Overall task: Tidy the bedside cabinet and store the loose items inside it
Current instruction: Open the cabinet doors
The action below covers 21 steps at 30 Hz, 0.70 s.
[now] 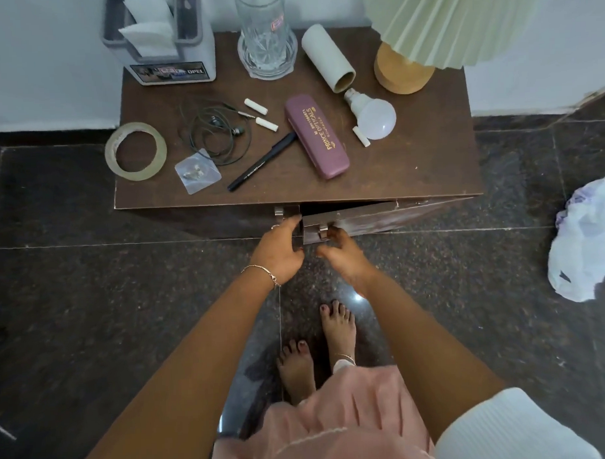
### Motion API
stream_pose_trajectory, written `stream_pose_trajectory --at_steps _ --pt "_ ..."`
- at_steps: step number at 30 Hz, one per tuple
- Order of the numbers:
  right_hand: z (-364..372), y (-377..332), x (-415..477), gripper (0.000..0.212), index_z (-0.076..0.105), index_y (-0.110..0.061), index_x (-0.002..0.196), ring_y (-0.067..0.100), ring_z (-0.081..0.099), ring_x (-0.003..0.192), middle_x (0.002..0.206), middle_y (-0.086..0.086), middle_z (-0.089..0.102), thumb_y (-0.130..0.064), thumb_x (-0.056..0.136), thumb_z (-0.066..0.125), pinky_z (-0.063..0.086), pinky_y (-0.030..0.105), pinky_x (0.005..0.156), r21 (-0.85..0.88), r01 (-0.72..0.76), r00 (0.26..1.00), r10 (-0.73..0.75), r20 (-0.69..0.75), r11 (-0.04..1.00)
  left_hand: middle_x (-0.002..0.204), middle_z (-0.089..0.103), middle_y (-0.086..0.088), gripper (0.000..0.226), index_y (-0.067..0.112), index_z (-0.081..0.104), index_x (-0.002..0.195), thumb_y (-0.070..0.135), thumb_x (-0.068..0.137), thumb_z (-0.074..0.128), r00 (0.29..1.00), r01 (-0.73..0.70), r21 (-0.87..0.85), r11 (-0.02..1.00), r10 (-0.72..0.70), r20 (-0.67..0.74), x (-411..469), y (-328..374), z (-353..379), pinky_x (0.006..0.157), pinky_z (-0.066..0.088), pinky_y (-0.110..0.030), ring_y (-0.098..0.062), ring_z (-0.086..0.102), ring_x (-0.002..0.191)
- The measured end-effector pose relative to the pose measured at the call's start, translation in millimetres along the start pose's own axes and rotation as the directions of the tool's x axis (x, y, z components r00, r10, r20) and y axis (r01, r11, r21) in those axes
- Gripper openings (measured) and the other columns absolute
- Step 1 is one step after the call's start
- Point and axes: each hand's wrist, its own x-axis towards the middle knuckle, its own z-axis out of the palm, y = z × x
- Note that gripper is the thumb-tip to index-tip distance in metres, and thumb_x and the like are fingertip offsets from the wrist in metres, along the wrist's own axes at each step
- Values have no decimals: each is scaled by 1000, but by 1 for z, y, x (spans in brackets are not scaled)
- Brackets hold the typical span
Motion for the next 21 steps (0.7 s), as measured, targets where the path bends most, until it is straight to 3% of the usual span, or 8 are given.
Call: stream_pose_trajectory --at_steps 4,8,12,17,19,21 --pt "0 5 -4 62 42 -19 136 25 53 116 129 4 55 -23 77 60 44 42 100 -40 -21 1000 20 -22 999 131 58 -11 52 13 47 135 5 84 53 1000 21 54 998 -21 -4 -8 6 5 100 39 -31 -29 53 122" --pt "-3 20 -18 60 42 -23 137 29 50 119 130 7 54 -36 79 51 43 45 101 -78 -54 998 53 -14 995 127 62 -4 42 14 53 126 5 84 51 998 48 39 998 -50 38 -17 3 10 102 41 -25 -20 57 118" --pt "-7 46 -41 47 48 -25 131 32 52 116 129 10 55 -46 91 32 41 47 101 -75 -70 997 68 -32 995 112 70 2 31 17 60 109 4 84 48 989 70 73 995 -79 126 -33 7 26 82 41 -18 -15 63 103" --pt "-27 95 -67 70 47 -33 134 29 55 118 141 0 50 -66 77 23 37 46 105 -96 -115 993 111 -48 989 97 73 3 23 29 56 72 9 82 51 969 61 170 984 -99 227 -58 22 68 85 51 -29 -18 65 96" --pt "-40 118 -74 79 48 -37 134 27 54 121 145 -3 47 -74 71 20 34 47 108 -66 -153 987 150 -56 986 95 72 3 19 29 59 77 12 82 54 956 52 187 981 -103 273 -67 31 87 79 51 -29 -18 65 91" --pt "-53 130 -87 82 48 -39 133 27 54 121 145 -2 47 -82 70 18 34 47 108 -51 -172 983 168 -74 984 93 71 2 23 29 62 99 15 81 57 943 58 164 985 -108 316 -76 44 106 70 48 -28 -19 65 85"
